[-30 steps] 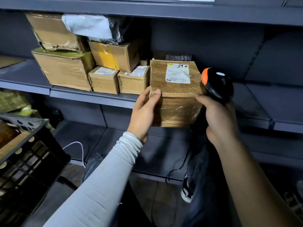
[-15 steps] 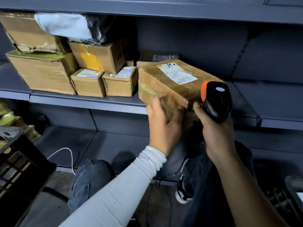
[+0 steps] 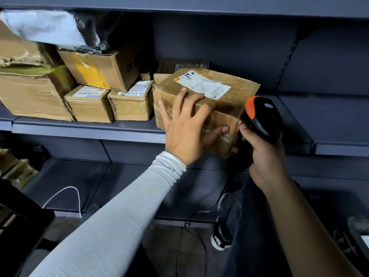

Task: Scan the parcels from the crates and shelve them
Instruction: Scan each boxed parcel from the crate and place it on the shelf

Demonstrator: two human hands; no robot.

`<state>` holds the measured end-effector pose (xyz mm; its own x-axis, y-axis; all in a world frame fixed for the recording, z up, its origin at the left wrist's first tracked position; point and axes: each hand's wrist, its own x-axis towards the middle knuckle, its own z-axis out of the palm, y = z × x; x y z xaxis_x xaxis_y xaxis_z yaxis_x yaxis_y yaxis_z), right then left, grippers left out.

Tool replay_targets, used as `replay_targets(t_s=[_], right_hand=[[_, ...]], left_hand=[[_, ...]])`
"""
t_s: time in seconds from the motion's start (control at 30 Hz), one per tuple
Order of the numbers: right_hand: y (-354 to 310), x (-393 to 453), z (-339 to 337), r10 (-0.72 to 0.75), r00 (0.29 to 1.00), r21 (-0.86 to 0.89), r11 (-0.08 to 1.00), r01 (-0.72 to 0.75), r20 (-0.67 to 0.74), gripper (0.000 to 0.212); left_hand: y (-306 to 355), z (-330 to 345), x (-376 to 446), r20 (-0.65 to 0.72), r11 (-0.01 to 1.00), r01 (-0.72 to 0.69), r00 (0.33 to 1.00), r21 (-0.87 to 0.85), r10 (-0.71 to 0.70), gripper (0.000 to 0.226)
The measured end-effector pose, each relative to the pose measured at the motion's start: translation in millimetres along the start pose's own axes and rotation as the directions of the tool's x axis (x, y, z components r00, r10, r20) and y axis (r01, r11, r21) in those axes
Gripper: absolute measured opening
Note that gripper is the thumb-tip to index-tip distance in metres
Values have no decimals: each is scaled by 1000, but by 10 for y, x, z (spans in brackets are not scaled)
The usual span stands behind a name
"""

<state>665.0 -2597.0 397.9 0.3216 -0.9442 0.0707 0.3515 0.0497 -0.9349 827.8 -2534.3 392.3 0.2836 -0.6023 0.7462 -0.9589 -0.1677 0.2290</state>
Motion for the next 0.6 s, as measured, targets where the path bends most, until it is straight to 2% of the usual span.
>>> replay_targets(t_s=[0.13, 0.23, 0.33, 0.4, 0.5, 0.6], right_hand=[[-37, 183, 34, 12, 996, -44, 999, -16, -88, 14], [-40, 351, 84, 28, 987, -76, 996, -41, -161, 22], [-72, 487, 134, 89, 980, 4, 996, -90, -175, 31], [-102, 541, 165, 136, 973, 48, 990, -129, -188, 28], [-77, 606, 172, 157, 976, 73, 986, -147, -153, 26], [-42, 663, 197, 179, 977, 49, 983, -175, -117, 26]], left_hand=[[187, 120, 117, -105, 997, 48, 994, 66, -41, 42], [273, 232, 199, -118, 993, 75, 991, 96, -64, 33], [332, 326, 256, -126, 991, 80, 990, 105, -66, 27], [372, 346, 290, -138, 992, 70, 989, 105, -56, 24], [267, 297, 345, -108, 990, 30, 994, 135, -15, 28], [-63, 186, 397, -89, 973, 47, 996, 225, -27, 46]])
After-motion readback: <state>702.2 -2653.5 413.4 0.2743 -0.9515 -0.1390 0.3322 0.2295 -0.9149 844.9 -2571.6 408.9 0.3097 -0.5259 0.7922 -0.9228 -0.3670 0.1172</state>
